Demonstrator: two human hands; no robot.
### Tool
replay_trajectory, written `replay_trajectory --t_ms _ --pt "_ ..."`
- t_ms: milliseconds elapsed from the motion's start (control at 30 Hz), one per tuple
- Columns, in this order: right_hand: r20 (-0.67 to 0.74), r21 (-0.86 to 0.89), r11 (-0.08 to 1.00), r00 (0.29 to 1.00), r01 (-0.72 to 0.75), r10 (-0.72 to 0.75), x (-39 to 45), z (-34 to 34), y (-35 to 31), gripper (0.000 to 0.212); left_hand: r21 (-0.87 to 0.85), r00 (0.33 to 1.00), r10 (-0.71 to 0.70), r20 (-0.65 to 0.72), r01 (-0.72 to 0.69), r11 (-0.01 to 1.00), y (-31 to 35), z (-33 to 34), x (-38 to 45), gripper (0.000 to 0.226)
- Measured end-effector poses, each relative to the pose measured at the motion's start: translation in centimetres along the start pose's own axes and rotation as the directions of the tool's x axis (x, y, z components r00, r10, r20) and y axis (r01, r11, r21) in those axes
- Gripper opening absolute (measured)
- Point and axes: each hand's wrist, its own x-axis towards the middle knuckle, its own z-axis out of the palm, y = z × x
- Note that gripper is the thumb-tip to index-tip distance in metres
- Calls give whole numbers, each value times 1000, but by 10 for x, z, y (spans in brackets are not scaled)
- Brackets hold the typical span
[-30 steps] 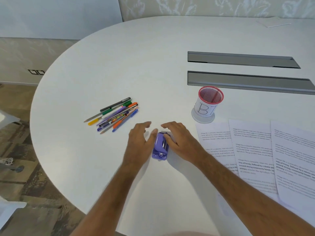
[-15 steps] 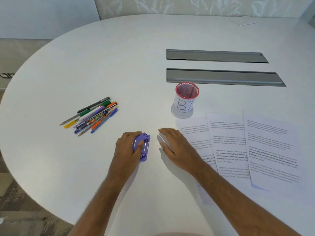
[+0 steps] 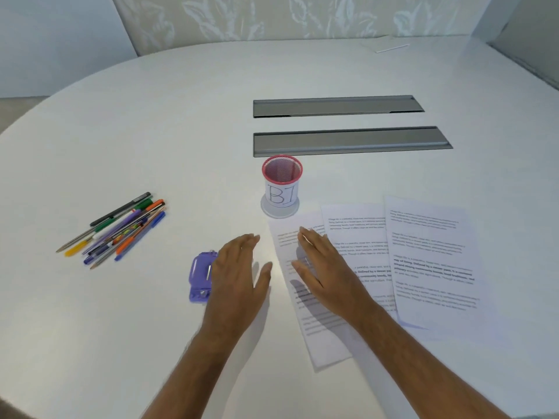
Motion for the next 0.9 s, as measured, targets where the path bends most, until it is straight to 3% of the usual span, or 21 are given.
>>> replay_trajectory --t_ms 133,367,700,900 --pt "-3 -21 999 999 -36 36 -15 -15 29 68 -44 991 -70 117 76 996 29 23 2 55" --pt "-42 38 988 988 -147 149 -44 -49 69 80 19 968 -143 207 142 990 57 56 5 67" --pt "-40 98 942 945 -320 325 -84 -95 128 80 109 954 -251 163 236 966 71 63 2 64" --pt "-81 43 947 943 -319 322 -104 -107 148 84 190 927 -354 124 328 926 70 65 0 62"
